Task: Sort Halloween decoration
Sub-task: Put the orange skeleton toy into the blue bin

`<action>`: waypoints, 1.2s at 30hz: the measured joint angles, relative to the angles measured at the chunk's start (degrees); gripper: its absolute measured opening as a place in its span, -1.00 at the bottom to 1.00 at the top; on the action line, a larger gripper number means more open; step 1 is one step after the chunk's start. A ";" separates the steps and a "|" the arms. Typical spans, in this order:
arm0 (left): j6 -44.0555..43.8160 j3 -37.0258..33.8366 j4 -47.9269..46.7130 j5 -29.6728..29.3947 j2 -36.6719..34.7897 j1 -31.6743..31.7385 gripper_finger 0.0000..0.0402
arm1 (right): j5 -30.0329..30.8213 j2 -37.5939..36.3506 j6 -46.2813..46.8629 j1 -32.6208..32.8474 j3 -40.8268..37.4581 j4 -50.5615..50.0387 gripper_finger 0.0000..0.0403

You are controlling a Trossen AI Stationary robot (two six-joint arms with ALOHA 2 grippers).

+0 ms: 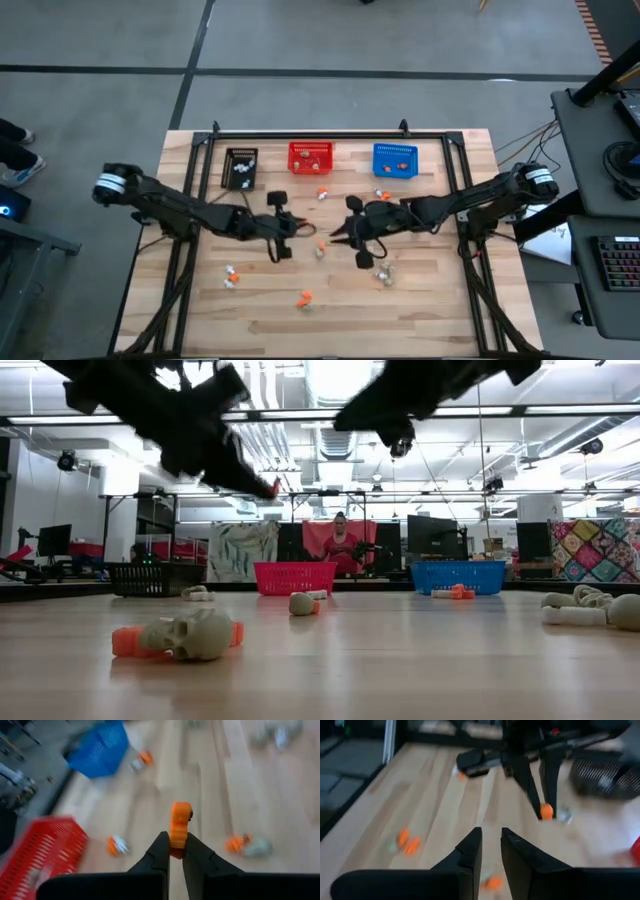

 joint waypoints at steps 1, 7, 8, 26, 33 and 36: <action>0.20 -0.40 0.77 0.08 -1.69 0.37 -0.98 | 0.02 0.00 -0.78 -0.48 0.00 2.11 -0.70; 0.15 -4.97 15.99 0.96 -7.58 0.77 -0.98 | -0.06 1.51 -3.68 -1.50 -0.15 13.48 -0.70; -0.04 -6.03 19.64 1.86 -7.71 0.77 -0.98 | -0.08 2.18 -4.20 -1.51 -0.15 15.88 -0.70; -1.62 -11.84 41.60 5.09 -0.54 0.72 -0.98 | 4.08 6.32 -10.60 -2.35 2.52 27.22 -0.54; -1.09 -10.54 41.76 5.02 -0.24 0.72 -0.98 | 5.40 6.58 -8.12 -3.69 2.62 24.79 -0.26; -1.07 -10.54 42.41 5.00 -0.55 0.72 -0.98 | 5.41 6.61 -7.18 -4.05 2.60 24.12 -0.20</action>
